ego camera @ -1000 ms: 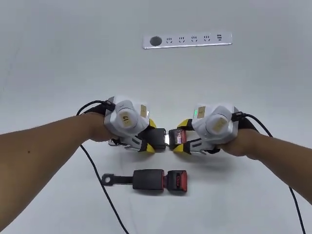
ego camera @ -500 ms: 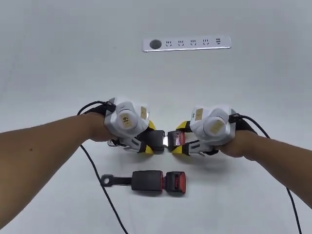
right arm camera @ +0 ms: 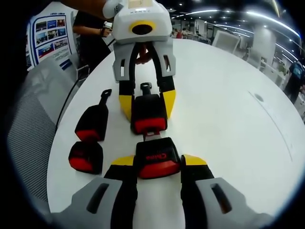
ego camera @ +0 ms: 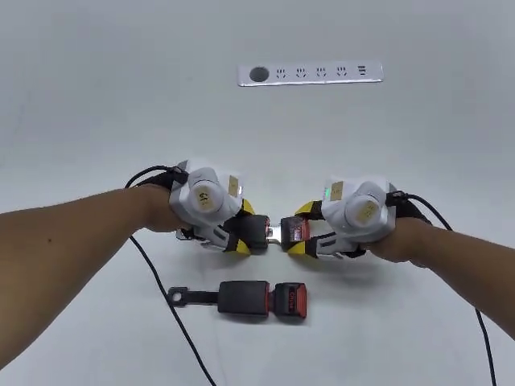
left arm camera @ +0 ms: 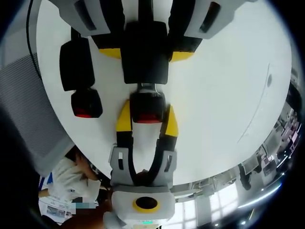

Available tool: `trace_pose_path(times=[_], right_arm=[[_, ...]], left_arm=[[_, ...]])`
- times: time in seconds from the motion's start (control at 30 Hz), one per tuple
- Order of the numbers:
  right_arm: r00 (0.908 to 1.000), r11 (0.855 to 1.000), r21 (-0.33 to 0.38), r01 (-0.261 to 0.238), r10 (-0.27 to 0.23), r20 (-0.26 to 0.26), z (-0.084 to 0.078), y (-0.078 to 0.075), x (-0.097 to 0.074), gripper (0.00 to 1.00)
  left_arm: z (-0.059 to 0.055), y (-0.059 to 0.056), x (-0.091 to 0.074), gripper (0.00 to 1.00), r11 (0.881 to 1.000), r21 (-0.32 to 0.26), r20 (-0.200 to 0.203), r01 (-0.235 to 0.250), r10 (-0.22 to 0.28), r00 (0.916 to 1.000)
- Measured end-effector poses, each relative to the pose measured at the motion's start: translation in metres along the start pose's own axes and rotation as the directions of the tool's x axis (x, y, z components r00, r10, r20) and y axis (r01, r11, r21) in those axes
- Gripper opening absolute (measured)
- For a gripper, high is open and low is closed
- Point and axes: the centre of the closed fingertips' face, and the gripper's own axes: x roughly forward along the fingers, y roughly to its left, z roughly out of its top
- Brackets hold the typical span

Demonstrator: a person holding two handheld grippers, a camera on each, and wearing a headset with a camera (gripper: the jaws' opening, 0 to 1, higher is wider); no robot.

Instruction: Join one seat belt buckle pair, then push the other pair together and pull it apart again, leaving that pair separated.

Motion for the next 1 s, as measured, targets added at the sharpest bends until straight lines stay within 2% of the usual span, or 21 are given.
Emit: trace_pose_path(times=[0.37, 0.7, 0.87, 1.0], right_arm=[[1.0, 1.0, -0.003, -0.006, 0.006, 0.003, -0.003, 0.001, -0.002, 0.34], [0.9999, 1.0, 0.011, 0.008, -0.008, -0.013, -0.025, -0.008, -0.021, 0.34], [0.9999, 1.0, 0.015, 0.011, -0.011, -0.013, -0.034, -0.005, -0.037, 0.34], [0.9996, 0.999, 0.025, 0.021, -0.02, -0.02, -0.044, -0.009, -0.046, 0.34]], left_arm=[[0.001, -0.001, 0.0, 0.35, 1.0, -0.01, 0.002, -0.006, 0.006, 1.0], [0.003, -0.002, -0.001, 0.35, 1.0, -0.024, 0.006, -0.013, 0.014, 0.9999], [0.003, -0.002, -0.001, 0.35, 1.0, -0.027, 0.005, -0.015, 0.016, 0.9999], [0.002, -0.002, -0.001, 0.35, 0.999, -0.03, 0.005, -0.018, 0.018, 0.9998]])
